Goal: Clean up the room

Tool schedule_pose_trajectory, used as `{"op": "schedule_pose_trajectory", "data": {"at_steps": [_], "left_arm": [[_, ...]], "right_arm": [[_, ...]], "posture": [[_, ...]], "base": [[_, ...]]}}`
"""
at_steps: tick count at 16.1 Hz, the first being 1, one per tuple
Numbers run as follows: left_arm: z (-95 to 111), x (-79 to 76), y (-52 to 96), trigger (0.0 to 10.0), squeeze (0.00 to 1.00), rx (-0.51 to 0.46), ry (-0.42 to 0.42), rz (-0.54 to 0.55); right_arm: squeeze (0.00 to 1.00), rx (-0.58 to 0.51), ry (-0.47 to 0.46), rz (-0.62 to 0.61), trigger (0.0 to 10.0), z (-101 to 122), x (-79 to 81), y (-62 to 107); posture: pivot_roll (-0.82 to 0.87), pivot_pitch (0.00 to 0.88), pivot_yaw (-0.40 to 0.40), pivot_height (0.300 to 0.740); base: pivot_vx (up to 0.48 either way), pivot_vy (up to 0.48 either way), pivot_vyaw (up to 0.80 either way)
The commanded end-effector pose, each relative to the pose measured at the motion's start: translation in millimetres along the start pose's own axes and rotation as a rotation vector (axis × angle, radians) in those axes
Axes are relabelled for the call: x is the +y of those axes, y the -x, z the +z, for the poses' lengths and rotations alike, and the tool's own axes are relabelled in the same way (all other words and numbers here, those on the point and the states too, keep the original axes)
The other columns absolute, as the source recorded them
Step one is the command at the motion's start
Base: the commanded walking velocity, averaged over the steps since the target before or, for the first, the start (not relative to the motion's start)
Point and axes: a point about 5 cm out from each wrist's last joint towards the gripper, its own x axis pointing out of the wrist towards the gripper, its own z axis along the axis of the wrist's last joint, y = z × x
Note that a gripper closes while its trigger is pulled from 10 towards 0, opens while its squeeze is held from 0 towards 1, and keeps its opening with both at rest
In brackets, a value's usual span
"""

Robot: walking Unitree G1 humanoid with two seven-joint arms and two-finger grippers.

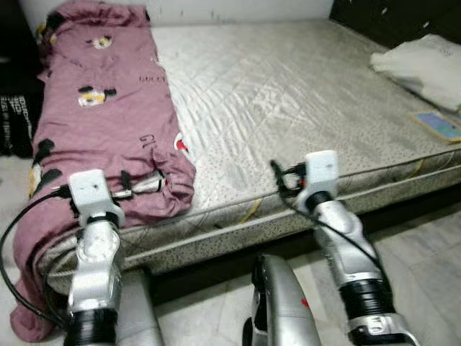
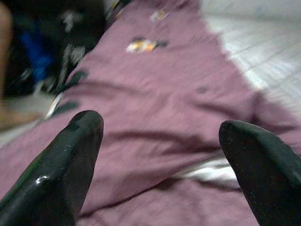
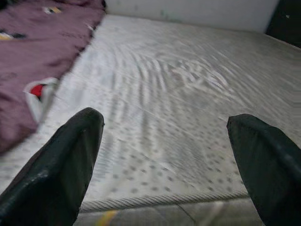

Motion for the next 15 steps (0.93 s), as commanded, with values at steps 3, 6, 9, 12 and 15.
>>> {"op": "schedule_pose_trajectory", "data": {"at_steps": [3, 6, 9, 12, 15], "left_arm": [[-12, 4.7, 1.8, 10.0, 0.0, 0.094, 0.009, 0.06], [-30, 13.4, -7.2, 10.0, 0.0, 0.219, -0.016, 0.086], [-48, 3.8, -13.0, 10.0, 0.0, 0.381, -0.026, 0.015], [-57, -1.0, -12.2, 10.0, 0.0, 0.434, -0.017, -0.006], [-59, -6.1, -12.0, 0.0, 0.0, 0.431, -0.009, -0.069]], "right_arm": [[0.0, 0.023, 0.031, -0.071, 10.0, -2, -24.8, 12.1], [0.0, 0.041, 0.047, -0.093, 10.0, -4, -34.1, 19.3], [0.0, 0.046, 0.054, -0.097, 10.0, -3, -36.1, 21.5], [0.0, 0.041, 0.056, -0.108, 10.0, -1, -38.1, 21.5], [0.0, 0.041, 0.052, -0.108, 10.0, -1, -36.0, 22.0]], "posture": [[-0.18, 0.03, -0.053, 0.504], [-0.19, 0.04, -0.053, 0.504], [-0.21, 0.045, -0.054, 0.504], [-0.21, 0.046, -0.049, 0.504], [-0.21, 0.043, -0.048, 0.504]], "base": [[0.0, 0.0, 0.0], [0.0, 0.0, 0.0], [0.0, 0.0, 0.0], [0.0, 0.0, 0.0], [0.0, 0.0, 0.0]]}}
